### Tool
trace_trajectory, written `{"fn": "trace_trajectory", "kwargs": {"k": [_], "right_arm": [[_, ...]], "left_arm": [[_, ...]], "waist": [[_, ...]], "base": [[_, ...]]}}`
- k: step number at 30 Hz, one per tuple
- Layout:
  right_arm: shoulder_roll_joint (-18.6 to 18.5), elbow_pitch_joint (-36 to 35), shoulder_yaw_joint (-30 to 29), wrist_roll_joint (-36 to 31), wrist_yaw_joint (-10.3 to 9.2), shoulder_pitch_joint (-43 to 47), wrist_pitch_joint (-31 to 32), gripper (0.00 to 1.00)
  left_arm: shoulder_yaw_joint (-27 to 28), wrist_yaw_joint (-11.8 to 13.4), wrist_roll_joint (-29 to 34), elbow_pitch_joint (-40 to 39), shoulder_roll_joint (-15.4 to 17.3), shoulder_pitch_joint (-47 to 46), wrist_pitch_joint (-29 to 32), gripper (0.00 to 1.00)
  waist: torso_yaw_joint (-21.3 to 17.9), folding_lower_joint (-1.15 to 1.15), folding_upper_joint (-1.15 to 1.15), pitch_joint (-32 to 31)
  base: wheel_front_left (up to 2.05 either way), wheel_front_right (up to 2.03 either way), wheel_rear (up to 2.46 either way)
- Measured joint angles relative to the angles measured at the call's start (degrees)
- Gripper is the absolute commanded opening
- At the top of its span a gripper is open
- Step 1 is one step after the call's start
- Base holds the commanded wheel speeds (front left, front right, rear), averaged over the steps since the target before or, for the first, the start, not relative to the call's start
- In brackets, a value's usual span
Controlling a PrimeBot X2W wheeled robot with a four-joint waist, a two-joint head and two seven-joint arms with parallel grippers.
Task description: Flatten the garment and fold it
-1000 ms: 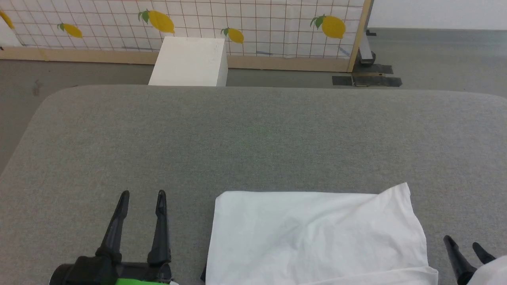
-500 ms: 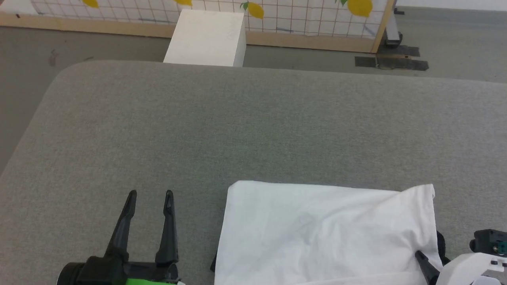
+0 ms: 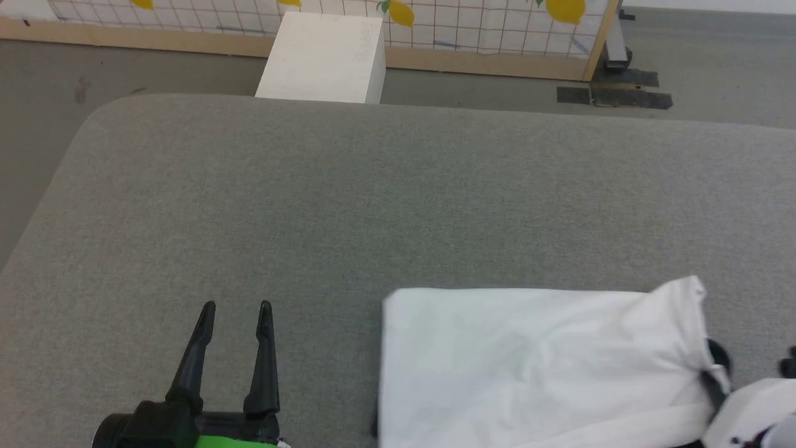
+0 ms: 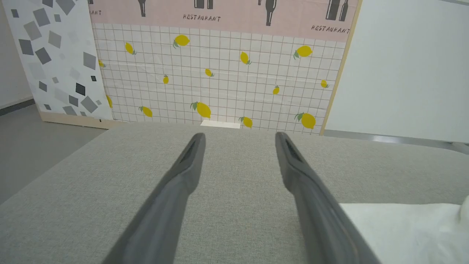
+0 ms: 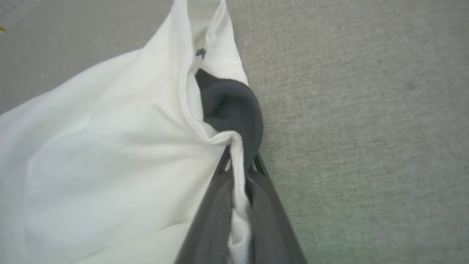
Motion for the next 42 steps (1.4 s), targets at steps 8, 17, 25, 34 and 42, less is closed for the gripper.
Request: {"fn": "trace_trajectory", "kwargs": {"k": [8,17,25,34,42], "right_arm": [[-5.37,-1.07,-11.74,-2.91,-0.03,-0.48,-0.29,0.0],[-4.41,-11.73,-2.92,-0.12,-0.04,0.97,4.71,0.0],[-1.58,-22.29,10.55,3.65,-0.04,3.27,12.34,0.0],[-0.73,-22.03,18.92,4.0,-0.04,3.16,14.92,0.0],[0.1,-14.22,24.48,0.91,-0.04,0.15,14.17,0.0]], "left_arm": [[0.24,-0.79,-0.01,0.79,-0.3,0.05,0.0,1.0],[0.57,-1.63,-0.02,1.53,-1.4,0.05,0.01,1.0],[0.63,-2.7,-0.02,2.57,-2.34,0.01,0.0,1.0],[0.66,-4.21,-0.02,3.87,-3.76,-0.09,0.0,1.0],[1.01,-5.19,0.0,4.7,-4.49,-0.12,0.0,1.0]], "waist": [[-1.47,0.0,0.0,-1.24],[-2.76,0.0,0.0,-1.4],[-1.5,0.0,0.0,-1.34],[1.57,0.0,0.0,-1.4],[2.81,0.0,0.0,-1.51]], "base": [[0.0,0.0,0.0],[0.0,0.0,0.0],[0.0,0.0,0.0],[0.0,0.0,0.0],[0.0,0.0,0.0]]}}
